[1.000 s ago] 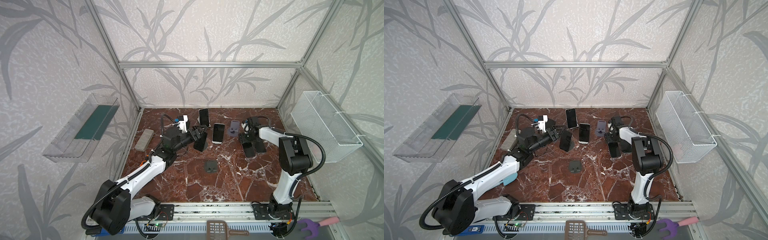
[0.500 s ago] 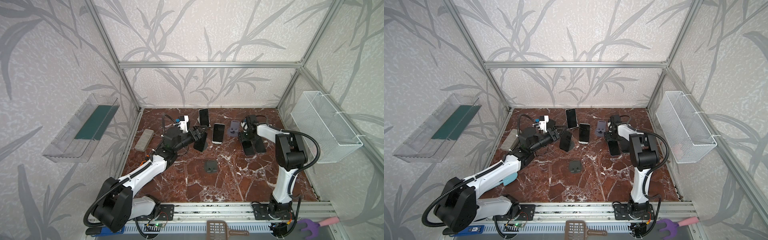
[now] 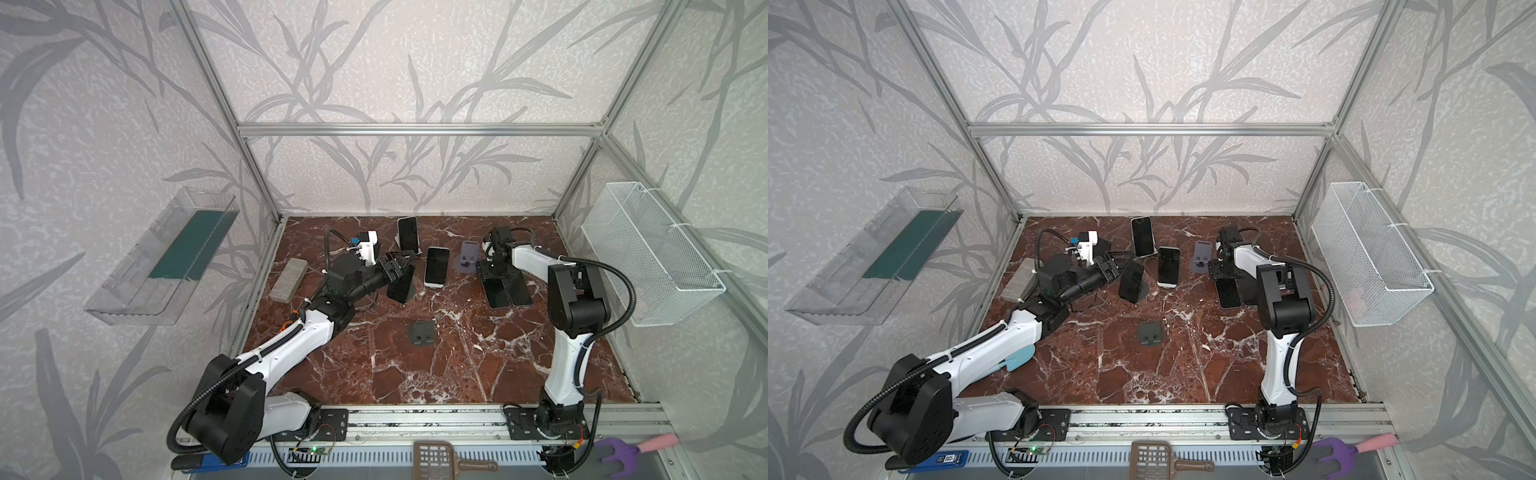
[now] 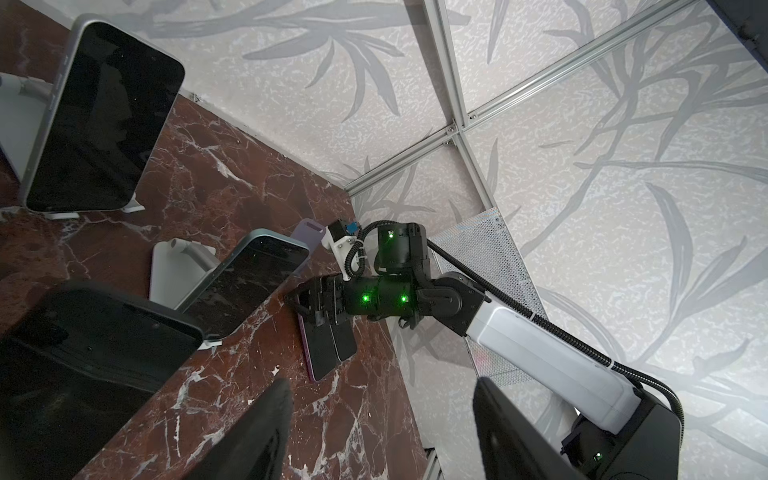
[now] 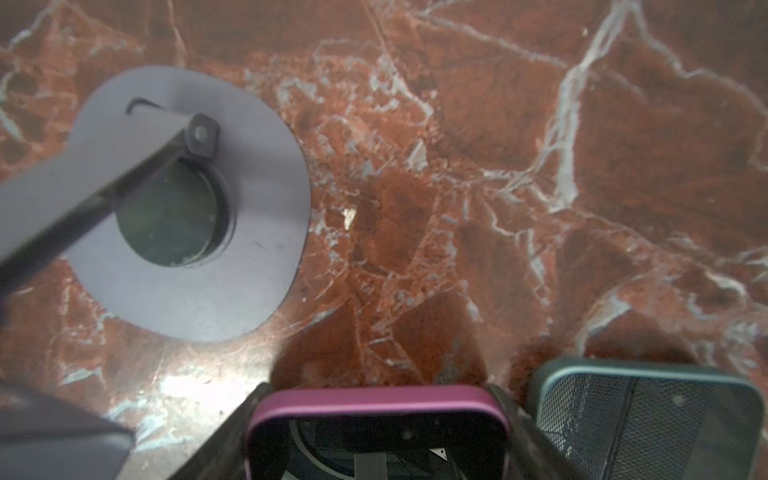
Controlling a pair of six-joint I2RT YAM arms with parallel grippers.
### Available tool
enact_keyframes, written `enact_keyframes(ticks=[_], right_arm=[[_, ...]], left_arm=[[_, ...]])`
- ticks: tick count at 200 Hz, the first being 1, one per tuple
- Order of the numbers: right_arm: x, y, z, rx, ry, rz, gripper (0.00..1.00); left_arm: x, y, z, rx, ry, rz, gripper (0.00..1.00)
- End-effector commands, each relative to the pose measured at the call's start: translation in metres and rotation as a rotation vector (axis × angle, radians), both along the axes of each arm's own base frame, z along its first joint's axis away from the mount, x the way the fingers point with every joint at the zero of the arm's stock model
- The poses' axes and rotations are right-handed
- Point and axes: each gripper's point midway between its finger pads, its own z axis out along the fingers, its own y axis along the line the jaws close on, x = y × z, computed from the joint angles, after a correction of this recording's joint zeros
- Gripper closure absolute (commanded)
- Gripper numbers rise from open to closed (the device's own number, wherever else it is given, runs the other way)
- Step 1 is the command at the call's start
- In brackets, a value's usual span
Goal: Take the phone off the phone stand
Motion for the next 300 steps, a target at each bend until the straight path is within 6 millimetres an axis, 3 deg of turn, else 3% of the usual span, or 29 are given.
enact_keyframes(ticks=[1,49,135,205,253,300], right_arm=[[-0.007,-0.008,-0.017,-0.032,0.059,-0.023,0.27],[-0.009,-0.013,-0.018,-0.085,0.049,-0.042,0.25],[-0.012,-0.009,-0.020,-0.071,0.082,-0.028,0.23],[-0.013,-0.007,-0.008,-0.045,0.085,-0.046,0.22],[-0.009,-0.005,0.017,-0.017,0.044,-0.085,0.22],[-0.010,-0.003,0.078,0.036,-0.085,-0.130,0.21]], left_arm=[[-0.001,-0.004,0.009,-0.024,-0.025,-0.017,0.30],[0.002,-0.007,-0.001,-0.021,0.017,-0.024,0.30],[0.001,-0.006,0.001,-0.011,-0.002,-0.022,0.30],[0.000,-0.006,0.003,-0.014,-0.005,-0.021,0.30],[0.000,-0.004,0.007,-0.012,-0.017,-0.019,0.30],[-0.004,0.000,0.014,0.005,-0.042,-0.005,0.30]])
